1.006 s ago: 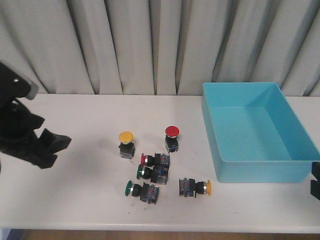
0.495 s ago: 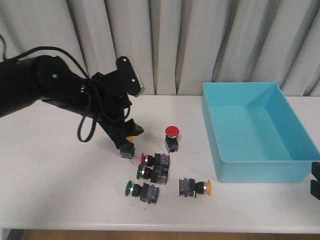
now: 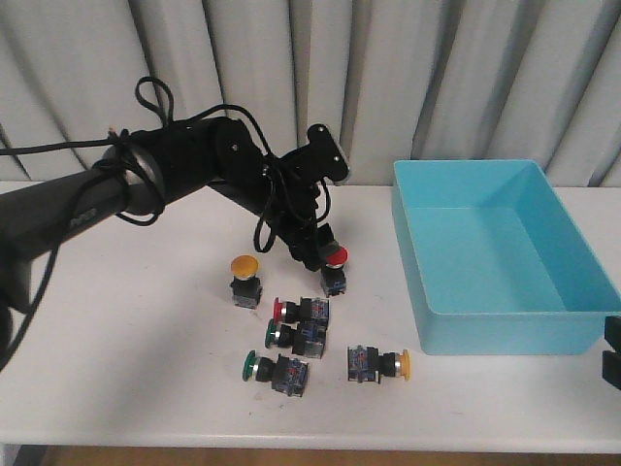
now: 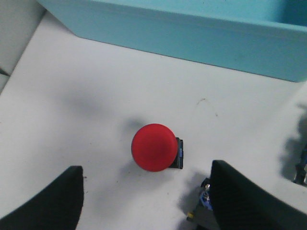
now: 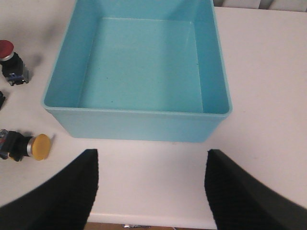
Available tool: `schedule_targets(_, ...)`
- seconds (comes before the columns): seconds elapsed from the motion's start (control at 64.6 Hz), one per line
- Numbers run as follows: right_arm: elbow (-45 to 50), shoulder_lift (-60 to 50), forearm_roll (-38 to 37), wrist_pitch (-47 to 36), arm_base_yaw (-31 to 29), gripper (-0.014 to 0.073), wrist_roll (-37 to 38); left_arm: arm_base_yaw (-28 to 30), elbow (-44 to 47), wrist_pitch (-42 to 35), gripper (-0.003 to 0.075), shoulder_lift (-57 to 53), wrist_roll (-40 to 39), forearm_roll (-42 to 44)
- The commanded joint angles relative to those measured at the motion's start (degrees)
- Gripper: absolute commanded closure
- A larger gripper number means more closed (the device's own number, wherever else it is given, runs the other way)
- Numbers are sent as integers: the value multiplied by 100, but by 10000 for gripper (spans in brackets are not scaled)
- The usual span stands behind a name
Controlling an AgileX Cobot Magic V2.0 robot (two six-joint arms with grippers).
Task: Pick red and yellow buttons and place in box
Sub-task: 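Reach the left gripper down and grasp the red-capped button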
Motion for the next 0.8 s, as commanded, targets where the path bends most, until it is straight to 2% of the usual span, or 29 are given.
schedule_targets(0.0, -194, 31, -31, -334, -33, 116, -36, -7, -751, 274, 187, 92, -124, -155)
schedule_targets(0.263, -194, 31, -31, -329, -33, 116, -36, -7, -1723, 575, 187, 915, -343, -166)
schedule_targets(0.526, -194, 31, -31, -267, -33, 116, -36, -13, -1789, 420, 187, 1249, -375, -213)
schedule_targets(0.789, -194, 31, -31, -249, -33, 116, -36, -19, -1789, 297, 195, 1422, -364, -618)
